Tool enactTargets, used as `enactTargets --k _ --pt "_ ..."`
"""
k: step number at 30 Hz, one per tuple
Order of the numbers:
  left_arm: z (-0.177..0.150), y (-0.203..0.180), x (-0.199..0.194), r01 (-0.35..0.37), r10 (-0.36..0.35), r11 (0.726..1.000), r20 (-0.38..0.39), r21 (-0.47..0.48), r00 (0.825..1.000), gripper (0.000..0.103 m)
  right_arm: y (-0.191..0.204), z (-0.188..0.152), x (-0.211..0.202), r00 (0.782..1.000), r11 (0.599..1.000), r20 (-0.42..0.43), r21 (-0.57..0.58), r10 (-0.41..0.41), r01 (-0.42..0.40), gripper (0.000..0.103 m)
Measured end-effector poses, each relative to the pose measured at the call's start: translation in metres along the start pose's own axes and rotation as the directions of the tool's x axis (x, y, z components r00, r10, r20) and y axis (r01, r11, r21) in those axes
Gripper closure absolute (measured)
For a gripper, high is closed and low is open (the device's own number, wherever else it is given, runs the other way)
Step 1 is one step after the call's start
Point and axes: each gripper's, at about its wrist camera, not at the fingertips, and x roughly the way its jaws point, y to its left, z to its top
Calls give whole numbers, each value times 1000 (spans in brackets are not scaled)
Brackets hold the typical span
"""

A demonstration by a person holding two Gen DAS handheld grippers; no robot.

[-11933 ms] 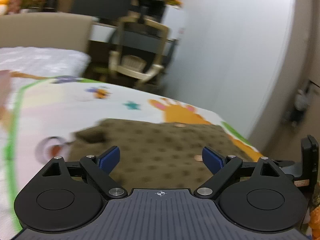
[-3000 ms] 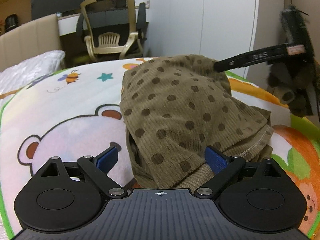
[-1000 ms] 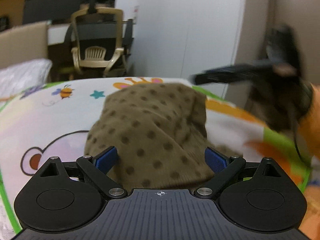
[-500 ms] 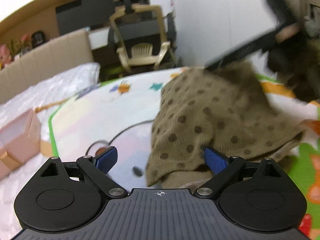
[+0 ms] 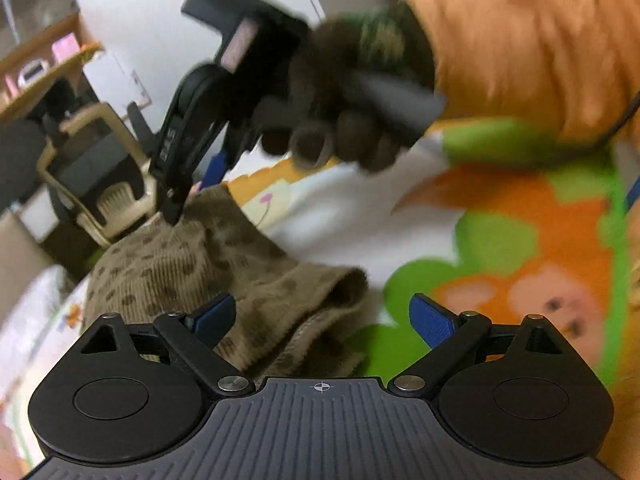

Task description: Fold clothes

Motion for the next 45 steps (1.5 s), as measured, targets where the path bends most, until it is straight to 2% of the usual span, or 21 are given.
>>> enactTargets --k 1,3,4,5,6,7,9,11,14,16,19,22,25,27,30,33,36,38,40,43,45 --pt "-3 1 3 -20 20 1000 -6 13 1000 20 -1 0 -1 1000 1000 3 0 -1 1 60" --pt "-7 7 9 -34 33 999 -19 -12 999 31 -3 0 1 1000 1000 -5 3 11 -11 60" --pt "-8 11 11 -35 34 999 -21 -27 999 45 -2 0 5 1000 1000 -17 4 24 -24 60" --pt "-7 14 13 -38 37 998 -23 -40 999 54 -1 1 9 999 999 -28 5 37 -37 60" --pt "-6 18 15 -42 40 998 -25 -53 999 70 3 1 15 998 999 -40 1 44 -44 60" --pt "-7 27 8 -53 52 995 -18 -83 998 79 9 1 22 997 999 -53 -7 48 -48 63" --pt "-8 45 -6 -77 77 987 -6 -144 997 82 27 8 31 997 998 -50 -31 56 -58 74" --pt "-9 63 -20 -99 103 974 5 -205 995 82 45 23 28 995 993 -12 -57 101 -101 77" --pt "-14 91 -63 -212 226 948 33 -237 974 83 67 49 18 983 980 40 -90 182 -178 81" --pt "-16 100 -86 -263 281 934 43 -240 959 83 77 58 18 980 976 50 -110 194 -187 81" --pt "-21 104 -112 -318 337 922 54 -221 940 83 80 54 27 984 977 19 -120 179 -176 81" --pt "-25 89 -106 -263 278 939 38 -221 960 83 61 34 33 992 987 -29 -97 124 -127 81" --pt "-28 65 -79 -142 150 968 21 -209 988 83 40 14 38 995 995 -78 -74 67 -73 80" --pt "-29 48 -68 -62 68 979 23 -196 997 83 26 3 39 994 998 -102 -58 30 -36 80" --pt "-28 36 -50 35 -29 975 30 -218 999 83 8 -5 31 994 999 -108 -42 -29 24 80" --pt "-26 31 -42 101 -94 962 40 -255 995 83 1 -7 20 993 997 -98 -50 -65 60 80" --pt "-27 29 -41 152 -144 950 46 -273 988 78 -3 -8 8 993 994 -76 -62 -91 86 80" --pt "-29 34 -51 162 -147 943 72 -289 986 73 3 -4 -3 996 994 -38 -77 -82 79 78" --pt "-26 47 -67 148 -119 934 108 -326 987 59 10 -1 -12 998 994 -3 -85 -67 67 69" --pt "-27 77 -91 71 -12 912 147 -405 989 46 28 -3 -26 999 994 39 -100 -34 37 57" --pt "-36 98 -97 -8 78 884 130 -468 988 41 46 -12 -34 999 993 52 -117 5 1 56"
